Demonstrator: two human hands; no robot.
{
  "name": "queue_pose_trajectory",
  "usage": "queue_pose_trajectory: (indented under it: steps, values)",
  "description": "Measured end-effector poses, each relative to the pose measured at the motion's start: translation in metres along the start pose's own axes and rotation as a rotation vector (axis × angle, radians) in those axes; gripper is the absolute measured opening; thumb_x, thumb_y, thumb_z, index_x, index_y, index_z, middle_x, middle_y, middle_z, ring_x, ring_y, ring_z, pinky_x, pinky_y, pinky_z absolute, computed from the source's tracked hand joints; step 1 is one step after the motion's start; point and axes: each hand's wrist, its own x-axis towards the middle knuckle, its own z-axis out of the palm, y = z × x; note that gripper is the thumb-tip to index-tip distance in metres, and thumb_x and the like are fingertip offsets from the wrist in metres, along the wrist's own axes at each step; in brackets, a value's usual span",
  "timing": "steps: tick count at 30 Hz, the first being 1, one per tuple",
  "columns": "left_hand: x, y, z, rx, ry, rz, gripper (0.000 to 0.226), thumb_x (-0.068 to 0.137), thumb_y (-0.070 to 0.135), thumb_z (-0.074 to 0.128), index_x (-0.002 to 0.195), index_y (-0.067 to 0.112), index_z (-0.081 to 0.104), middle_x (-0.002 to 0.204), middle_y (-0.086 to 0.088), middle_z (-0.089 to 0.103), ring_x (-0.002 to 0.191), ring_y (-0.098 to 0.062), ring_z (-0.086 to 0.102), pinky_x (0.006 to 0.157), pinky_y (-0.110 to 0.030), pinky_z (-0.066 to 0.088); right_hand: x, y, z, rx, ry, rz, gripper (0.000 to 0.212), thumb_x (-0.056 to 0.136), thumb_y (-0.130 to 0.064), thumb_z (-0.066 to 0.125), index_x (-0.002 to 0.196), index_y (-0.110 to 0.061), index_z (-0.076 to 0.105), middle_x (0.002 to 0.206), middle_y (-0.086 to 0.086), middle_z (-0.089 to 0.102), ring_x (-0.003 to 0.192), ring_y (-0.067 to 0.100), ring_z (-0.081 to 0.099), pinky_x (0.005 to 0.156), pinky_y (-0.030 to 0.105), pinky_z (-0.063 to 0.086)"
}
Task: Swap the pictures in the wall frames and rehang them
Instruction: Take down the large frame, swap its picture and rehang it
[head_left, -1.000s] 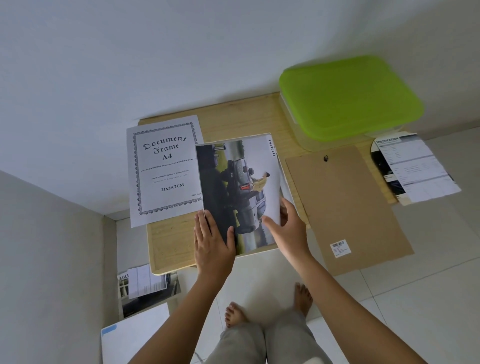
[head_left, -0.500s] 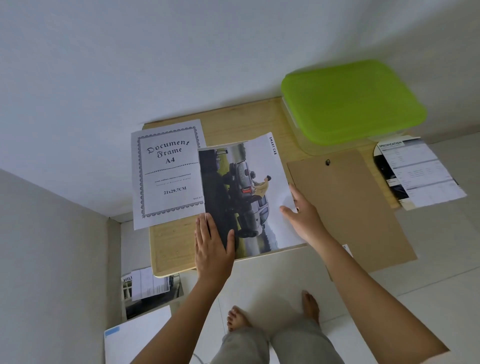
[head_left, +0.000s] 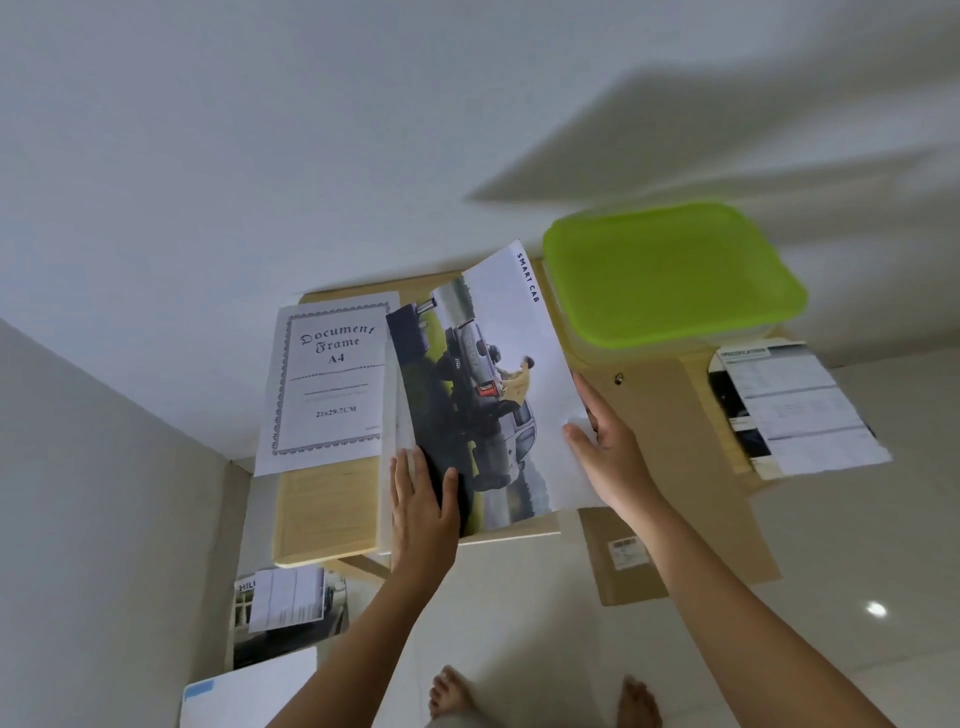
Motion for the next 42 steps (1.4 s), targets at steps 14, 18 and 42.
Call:
queue_pose_trajectory:
  steps: [14,18,42]
  values:
    - [-0.054,0.178,0.15,-0.39,-0.231,-0.083,0.049,0.093,0.012,0.052,0.139,0.019,0.037,0.133,-0.001,0.05,0.116,-0.02,0.053,0.096,-0.043,0.049,-0.055,0.08,-0.253,-0.222,0.147,0.287,0.057,0.092,-0.009,0.051,0.144,-0.022,0.029,0.149,-0.001,0.032,0.138,0.019,0.03,0.104,0.026,0.029]
    - [-0.069,0.206,0.199,-0.365,-0.321,-0.135,0.049,0.09,0.011,0.056,0.136,0.018,0.039,0.128,-0.003,0.053,0.114,-0.022,0.053,0.097,-0.041,0.048,-0.063,0.113,-0.302,-0.314,0.171,0.387,0.053,0.091,-0.01,0.053,0.141,-0.016,0.035,0.146,0.005,0.039,0.134,0.024,0.037,0.103,0.031,0.035]
    - [-0.056,0.261,0.285,-0.202,-0.306,-0.134,0.053,0.089,0.006,0.057,0.139,0.014,0.038,0.135,-0.003,0.038,0.12,-0.018,0.048,0.099,-0.03,0.042,-0.013,0.172,-0.372,-0.472,0.204,0.479,0.049,0.091,-0.007,0.05,0.138,-0.008,0.038,0.132,0.015,0.036,0.112,0.027,0.049,0.083,0.02,0.034]
